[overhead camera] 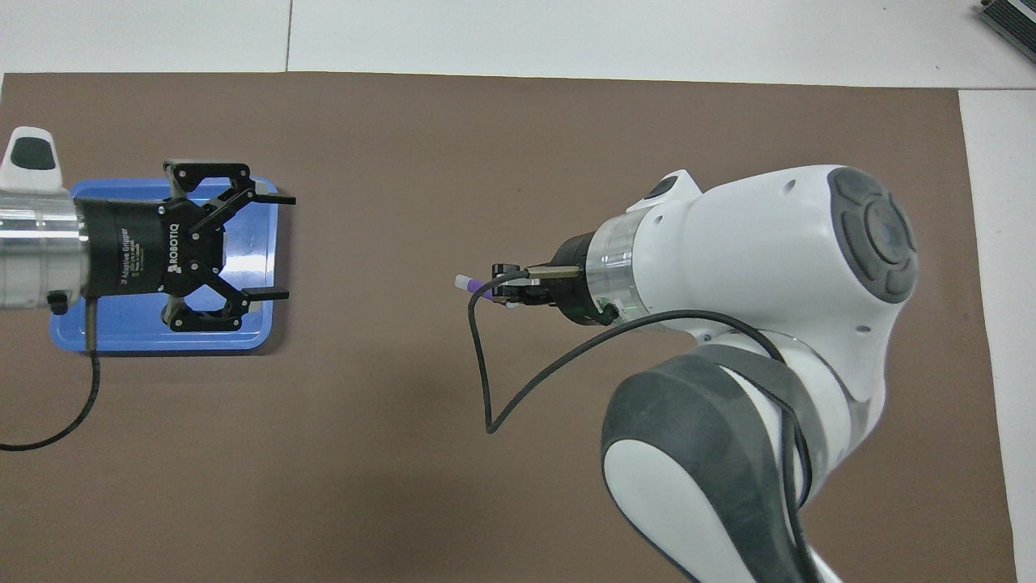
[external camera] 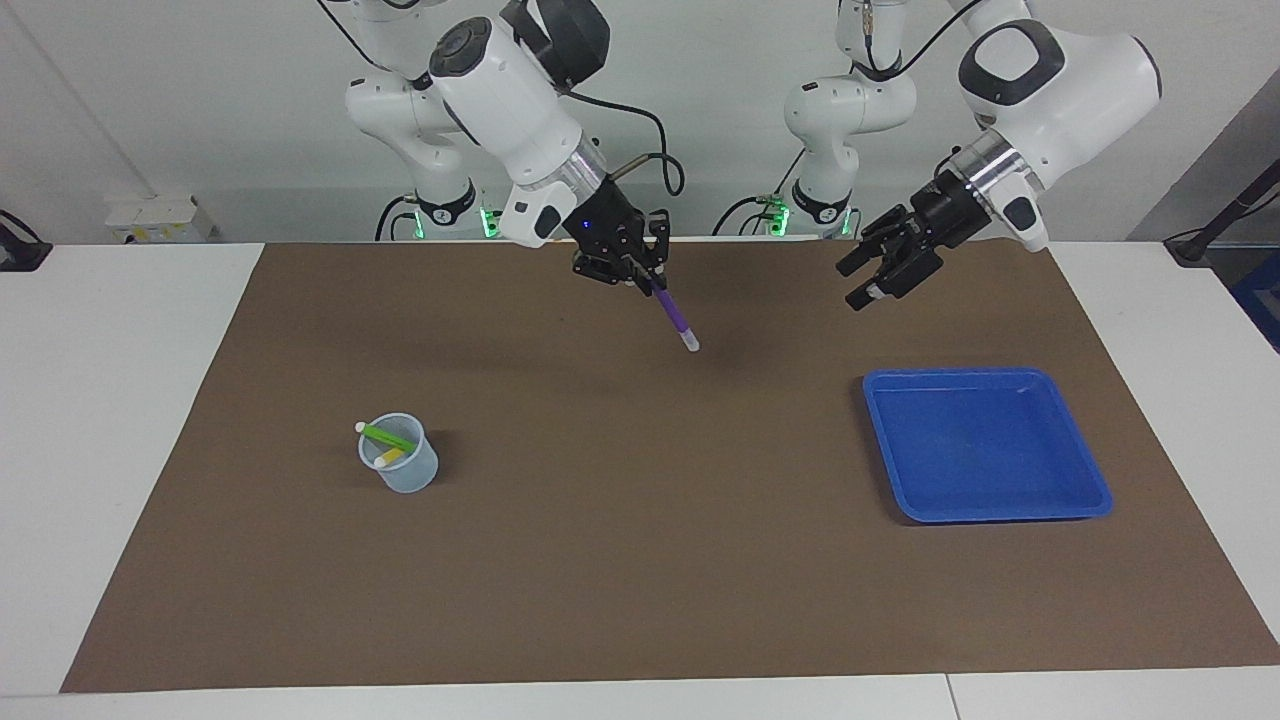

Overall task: Right arm passes pens to left for tray arrangement
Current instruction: 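Lift the purple pen with the right gripper while the left gripper approaches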

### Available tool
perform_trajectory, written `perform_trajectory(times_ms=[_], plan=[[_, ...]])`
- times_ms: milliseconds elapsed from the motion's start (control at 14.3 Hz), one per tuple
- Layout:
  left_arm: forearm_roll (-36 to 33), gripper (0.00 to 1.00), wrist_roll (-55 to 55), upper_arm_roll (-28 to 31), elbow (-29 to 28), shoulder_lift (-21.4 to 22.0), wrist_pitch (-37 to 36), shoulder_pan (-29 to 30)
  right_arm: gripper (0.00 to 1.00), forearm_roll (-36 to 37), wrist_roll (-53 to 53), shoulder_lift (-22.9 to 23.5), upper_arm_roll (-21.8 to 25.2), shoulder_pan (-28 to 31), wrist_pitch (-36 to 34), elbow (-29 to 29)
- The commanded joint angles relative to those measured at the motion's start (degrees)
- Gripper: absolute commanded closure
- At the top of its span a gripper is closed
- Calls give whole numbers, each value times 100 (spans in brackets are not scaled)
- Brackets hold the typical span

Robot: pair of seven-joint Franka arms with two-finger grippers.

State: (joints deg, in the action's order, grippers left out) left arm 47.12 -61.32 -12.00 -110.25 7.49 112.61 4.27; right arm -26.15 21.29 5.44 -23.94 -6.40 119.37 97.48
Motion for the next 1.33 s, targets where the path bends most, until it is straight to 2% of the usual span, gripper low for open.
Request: perform_trajectory(times_ms=[0, 210, 420, 1050, 1261], plan=[[140, 3, -475, 48, -356, 191, 567, -356, 100, -153, 375, 10, -58, -124, 261, -27], [140, 5, -1047, 57, -602, 227, 1121, -769, 100, -337, 1085, 27, -146, -282, 587, -10], [131, 5, -1295, 57, -883, 288, 1526, -1147, 100, -557, 1351, 27, -155, -291, 623, -10], [122, 9, -1259, 48, -1148, 394, 1368, -1525, 100, -681, 1492, 27, -155, -309, 737, -1], [122, 17, -1259, 57, -1104, 402, 1062, -1517, 100, -689, 1492, 27, -155, -309, 737, -1]])
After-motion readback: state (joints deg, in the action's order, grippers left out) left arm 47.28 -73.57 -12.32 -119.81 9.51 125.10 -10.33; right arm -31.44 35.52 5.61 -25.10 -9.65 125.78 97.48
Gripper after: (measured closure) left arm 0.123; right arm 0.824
